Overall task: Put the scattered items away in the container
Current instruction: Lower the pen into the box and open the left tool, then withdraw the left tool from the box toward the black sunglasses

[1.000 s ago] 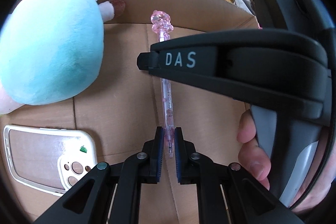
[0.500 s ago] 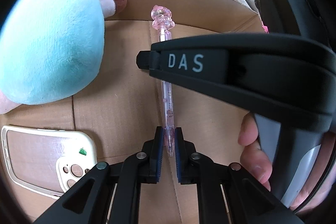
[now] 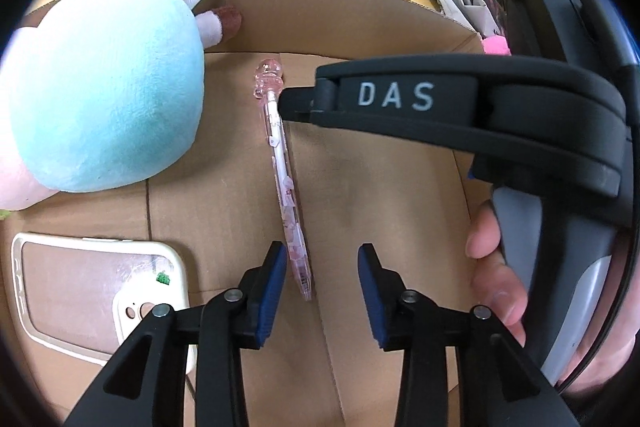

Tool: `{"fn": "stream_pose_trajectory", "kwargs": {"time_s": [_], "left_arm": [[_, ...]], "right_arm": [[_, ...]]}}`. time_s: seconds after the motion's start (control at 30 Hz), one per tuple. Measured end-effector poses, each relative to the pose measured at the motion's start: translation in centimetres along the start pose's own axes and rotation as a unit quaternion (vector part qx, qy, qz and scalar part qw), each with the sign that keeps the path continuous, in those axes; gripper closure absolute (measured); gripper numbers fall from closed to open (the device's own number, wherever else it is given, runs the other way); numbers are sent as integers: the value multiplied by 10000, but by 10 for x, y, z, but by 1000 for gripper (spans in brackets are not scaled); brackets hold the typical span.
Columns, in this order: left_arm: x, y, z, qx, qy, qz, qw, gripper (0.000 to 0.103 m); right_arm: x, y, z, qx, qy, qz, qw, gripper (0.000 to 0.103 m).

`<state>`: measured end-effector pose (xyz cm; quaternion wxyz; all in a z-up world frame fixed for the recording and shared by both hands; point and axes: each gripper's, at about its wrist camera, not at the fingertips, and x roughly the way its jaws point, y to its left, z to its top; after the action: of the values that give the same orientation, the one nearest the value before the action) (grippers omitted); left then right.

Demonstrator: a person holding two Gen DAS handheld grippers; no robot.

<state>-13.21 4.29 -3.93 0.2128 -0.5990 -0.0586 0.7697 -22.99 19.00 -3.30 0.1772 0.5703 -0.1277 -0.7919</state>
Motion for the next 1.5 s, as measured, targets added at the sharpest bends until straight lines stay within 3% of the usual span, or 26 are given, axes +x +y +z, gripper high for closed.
{"fn": "stream_pose_trajectory", "kwargs": {"time_s": [0.07,0.13,0.17,0.2,0.23,0.3,0.4,0.47,0.5,0.6,0.7,0.87,1.0,1.23,1.5], "left_arm": [[-7,2,-3,13,-76,18,10000,67],[-18,3,-8,64,-227,113,9997,67],[-26,6,-13,113,-346,175,9992,67],[-34,9,-20,162,-483,232,9984,65],[-46,5,-29,211,-659,303,9971,62],[-72,-6,-55,302,-1071,490,9926,46],[-109,-7,-87,407,-1715,928,9800,32],[-120,-18,-99,467,-1997,1161,9718,28],[-123,-29,-101,463,-2087,1243,9689,28],[-148,-14,-123,353,-2277,1346,9637,28],[-138,-10,-119,166,-2310,1506,9611,28],[-130,24,-133,-153,-1935,1448,9702,28],[-110,44,-144,-428,-1662,1412,9750,27],[-100,28,-154,-231,-1507,1653,9744,27],[-114,19,-180,-260,-1617,1441,9759,27]], "right_arm": [[-6,1,-1,-46,-55,-66,10000,71],[-16,3,-5,-140,-188,-237,9994,49],[-21,4,-8,-181,-245,-283,9991,43],[-28,6,-13,-227,-300,-351,9987,30],[-35,7,-19,-281,-336,-438,9981,17],[-51,10,-35,-415,-446,-554,9966,9],[-78,19,-69,-673,-697,-694,9929,7],[-102,21,-100,-788,-927,-732,9899,5],[-111,27,-113,-835,-1049,-701,9885,2],[-133,35,-146,-867,-1374,-632,9847,0],[-145,38,-176,-821,-1612,-733,9808,0],[-148,31,-204,-688,-1792,-847,9777,0],[-143,25,-221,-699,-1695,-1014,9778,0],[-146,14,-238,-728,-1655,-1109,9773,0],[-161,10,-248,-862,-1805,-1228,9721,0]]}}
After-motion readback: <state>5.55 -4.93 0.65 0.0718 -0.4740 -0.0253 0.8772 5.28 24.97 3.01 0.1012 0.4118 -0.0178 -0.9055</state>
